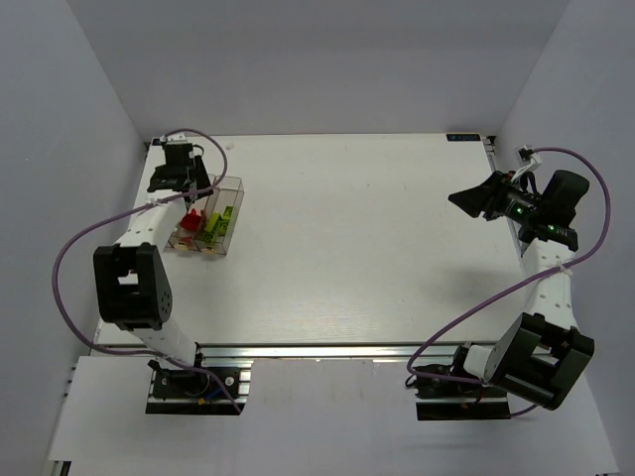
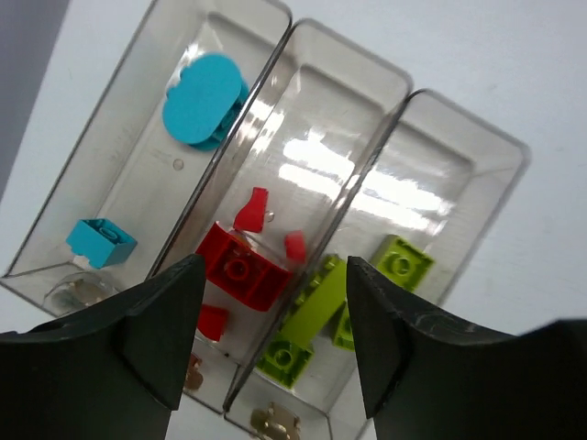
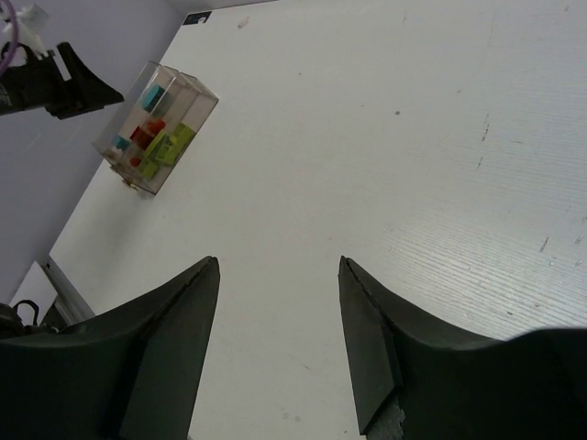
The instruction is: Sort the legos into containers by color
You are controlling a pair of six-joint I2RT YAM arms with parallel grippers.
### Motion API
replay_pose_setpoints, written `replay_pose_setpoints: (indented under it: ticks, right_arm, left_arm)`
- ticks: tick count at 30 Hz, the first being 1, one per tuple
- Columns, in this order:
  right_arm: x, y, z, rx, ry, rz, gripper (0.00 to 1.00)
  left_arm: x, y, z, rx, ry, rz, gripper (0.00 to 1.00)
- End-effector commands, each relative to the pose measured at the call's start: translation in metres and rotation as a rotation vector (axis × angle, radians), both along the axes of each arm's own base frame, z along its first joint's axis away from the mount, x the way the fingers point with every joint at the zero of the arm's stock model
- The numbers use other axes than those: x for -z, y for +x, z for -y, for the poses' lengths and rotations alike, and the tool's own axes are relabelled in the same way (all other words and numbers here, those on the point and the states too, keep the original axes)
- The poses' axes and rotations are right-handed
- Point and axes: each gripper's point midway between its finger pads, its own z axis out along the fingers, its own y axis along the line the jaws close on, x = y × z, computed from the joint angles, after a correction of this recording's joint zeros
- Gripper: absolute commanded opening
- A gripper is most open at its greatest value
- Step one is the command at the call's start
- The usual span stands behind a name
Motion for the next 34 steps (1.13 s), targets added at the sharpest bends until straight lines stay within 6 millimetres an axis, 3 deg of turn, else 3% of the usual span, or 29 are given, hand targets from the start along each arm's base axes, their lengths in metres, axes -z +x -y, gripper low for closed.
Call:
replay_pose_setpoints:
  ticks: [1, 3, 8, 10, 11, 13, 15, 16, 17, 18, 19, 21, 23, 25, 34]
  right_arm:
    - [0.004, 0.002, -0.003, -0.014, -0.007, 0.008, 0.61]
    - [0.004, 0.002, -0.002, -0.01, -0.01, 0.009, 0.61]
    - [0.003, 0.002, -0.001, 0.001, -0.018, 0.017, 0.61]
    - [0.004, 0.003, 0.001, 0.012, -0.031, 0.021, 0.61]
    - [0.006, 0.005, 0.002, 0.017, -0.037, 0.021, 0.61]
    - [0.008, 0.006, 0.001, 0.009, -0.044, 0.022, 0.63]
    - [0.01, 0.007, -0.001, -0.004, -0.045, 0.018, 0.67]
    - [0.011, 0.007, -0.002, -0.003, -0.047, 0.018, 0.86]
    - [0.008, 0.007, -0.005, -0.009, -0.057, 0.03, 0.89]
    - [0.008, 0.007, -0.004, 0.0, -0.063, 0.034, 0.89]
    - [0.003, 0.006, -0.007, -0.004, -0.073, 0.058, 0.89]
    - [0.001, 0.01, -0.003, 0.033, -0.089, 0.07, 0.89]
    - [-0.01, 0.008, -0.003, 0.052, -0.079, 0.096, 0.89]
    - [-0.008, 0.01, 0.003, 0.114, -0.067, 0.085, 0.89]
    - [-0.015, 0.005, 0.007, 0.143, -0.056, 0.147, 0.89]
  left_arm:
    - [-0.056, -0.003, 0.003, 0.007, -0.039, 0.153, 0.72]
    - [-0.038, -0.006, -0.009, -0.037, -0.008, 0.103, 0.72]
    - [-0.022, -0.003, -0.004, -0.026, -0.037, 0.08, 0.71]
    - [-0.031, -0.003, 0.015, 0.068, -0.099, 0.124, 0.54]
    - [-0.037, -0.002, 0.033, 0.147, -0.128, 0.154, 0.41]
    - [-0.059, -0.005, 0.097, 0.472, -0.269, 0.23, 0.1]
    - [-0.087, -0.027, 0.146, 0.735, -0.394, 0.351, 0.08]
    - [-0.102, -0.052, 0.182, 0.914, -0.535, 0.381, 0.16]
    - [-0.103, -0.074, 0.193, 0.981, -0.589, 0.4, 0.27]
    - [-0.119, -0.084, 0.204, 1.058, -0.603, 0.467, 0.43]
    - [-0.124, -0.105, 0.213, 1.1, -0.646, 0.474, 0.77]
    - [-0.133, -0.118, 0.213, 1.125, -0.627, 0.506, 0.95]
    - [-0.137, -0.125, 0.215, 1.118, -0.583, 0.526, 0.98]
    - [-0.144, -0.136, 0.211, 1.107, -0.552, 0.572, 0.98]
    - [-0.154, -0.139, 0.202, 1.057, -0.471, 0.617, 0.98]
